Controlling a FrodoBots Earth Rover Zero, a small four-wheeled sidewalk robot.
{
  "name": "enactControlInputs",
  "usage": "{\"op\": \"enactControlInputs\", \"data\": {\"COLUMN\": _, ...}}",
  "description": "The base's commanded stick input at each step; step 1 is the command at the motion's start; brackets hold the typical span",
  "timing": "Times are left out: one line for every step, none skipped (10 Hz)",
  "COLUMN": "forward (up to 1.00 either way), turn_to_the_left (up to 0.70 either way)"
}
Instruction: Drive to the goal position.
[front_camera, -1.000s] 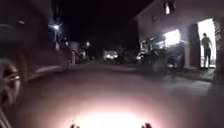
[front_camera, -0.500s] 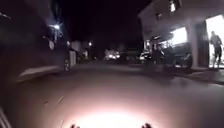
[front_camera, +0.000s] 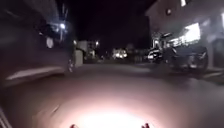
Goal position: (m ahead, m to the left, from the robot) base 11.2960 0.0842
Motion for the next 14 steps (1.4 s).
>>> {"op": "enactControlInputs", "data": {"forward": 0.85, "turn_to_the_left": 0.0}}
{"op": "enactControlInputs", "data": {"forward": 0.85, "turn_to_the_left": 0.0}}
{"op": "enactControlInputs", "data": {"forward": 0.85, "turn_to_the_left": 0.0}}
{"op": "enactControlInputs", "data": {"forward": 0.85, "turn_to_the_left": 0.0}}
{"op": "enactControlInputs", "data": {"forward": 0.85, "turn_to_the_left": 0.0}}
{"op": "enactControlInputs", "data": {"forward": 0.85, "turn_to_the_left": 0.0}}
{"op": "enactControlInputs", "data": {"forward": 0.85, "turn_to_the_left": 0.0}}
{"op": "enactControlInputs", "data": {"forward": 0.85, "turn_to_the_left": 0.0}}
{"op": "enactControlInputs", "data": {"forward": 0.85, "turn_to_the_left": 0.0}}
{"op": "enactControlInputs", "data": {"forward": 0.85, "turn_to_the_left": 0.05}}
{"op": "enactControlInputs", "data": {"forward": 0.85, "turn_to_the_left": 0.18}}
{"op": "enactControlInputs", "data": {"forward": 0.85, "turn_to_the_left": 0.31}}
{"op": "enactControlInputs", "data": {"forward": 0.85, "turn_to_the_left": 0.17}}
{"op": "enactControlInputs", "data": {"forward": 0.85, "turn_to_the_left": 0.0}}
